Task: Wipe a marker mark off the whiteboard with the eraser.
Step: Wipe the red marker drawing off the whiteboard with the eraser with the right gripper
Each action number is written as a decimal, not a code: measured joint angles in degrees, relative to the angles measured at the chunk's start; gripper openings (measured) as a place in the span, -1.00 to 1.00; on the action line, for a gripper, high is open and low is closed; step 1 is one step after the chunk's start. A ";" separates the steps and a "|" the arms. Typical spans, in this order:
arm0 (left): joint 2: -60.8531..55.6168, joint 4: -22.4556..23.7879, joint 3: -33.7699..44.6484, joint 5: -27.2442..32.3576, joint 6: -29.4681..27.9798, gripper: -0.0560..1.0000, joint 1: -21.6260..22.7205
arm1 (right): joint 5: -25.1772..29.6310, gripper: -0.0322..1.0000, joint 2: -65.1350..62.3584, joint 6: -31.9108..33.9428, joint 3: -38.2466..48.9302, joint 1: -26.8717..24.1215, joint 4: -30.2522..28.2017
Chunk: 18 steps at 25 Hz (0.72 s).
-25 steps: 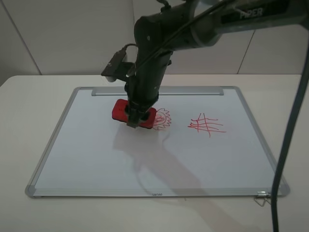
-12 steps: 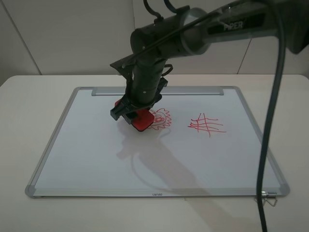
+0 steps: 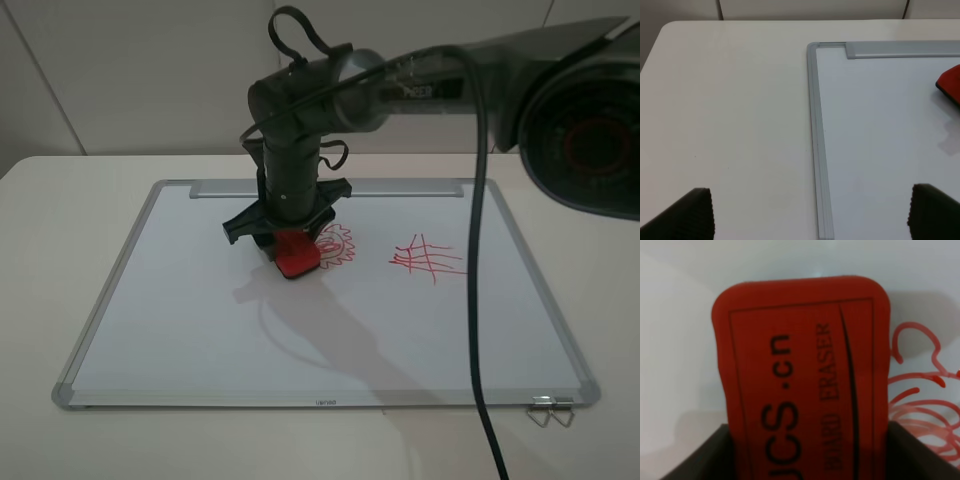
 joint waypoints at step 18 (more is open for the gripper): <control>0.00 0.00 0.00 0.00 0.00 0.57 0.00 | -0.06 0.03 2.06 0.48 -0.41 -1.26 -1.60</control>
